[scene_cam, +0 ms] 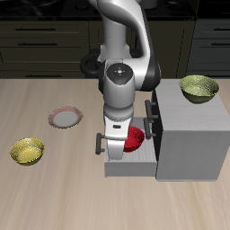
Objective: Place the red bowl on the plate
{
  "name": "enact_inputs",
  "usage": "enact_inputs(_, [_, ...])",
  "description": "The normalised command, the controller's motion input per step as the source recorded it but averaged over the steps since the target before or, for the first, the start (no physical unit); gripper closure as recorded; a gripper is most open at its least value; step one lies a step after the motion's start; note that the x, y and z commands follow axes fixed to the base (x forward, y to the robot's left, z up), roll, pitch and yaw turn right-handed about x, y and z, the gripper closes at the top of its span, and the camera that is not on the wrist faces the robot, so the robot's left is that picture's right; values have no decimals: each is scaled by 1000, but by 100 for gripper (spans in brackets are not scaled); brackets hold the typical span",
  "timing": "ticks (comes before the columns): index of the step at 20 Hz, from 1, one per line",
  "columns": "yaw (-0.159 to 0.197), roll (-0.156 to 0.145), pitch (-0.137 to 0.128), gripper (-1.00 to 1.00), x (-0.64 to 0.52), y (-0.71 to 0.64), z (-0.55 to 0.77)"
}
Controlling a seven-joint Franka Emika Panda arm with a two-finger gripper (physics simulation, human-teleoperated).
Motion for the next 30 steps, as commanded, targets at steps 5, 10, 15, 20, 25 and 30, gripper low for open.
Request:
enact_inputs(5, [-10,1,-10,-100,22,31,13])
enact_inputs(10, [-12,14,16,-100,38,39,-26])
enact_inputs(15, [-14,-5,31,-100,-30,-1,-143])
enact_inputs(20, [-75,-41,86,-100,-83,-29,-237])
enact_inputs(25, [-13,9,17,100,-113,6,-102])
enact_inputs(30, [-7,-1,19,100,-101,-12,-20])
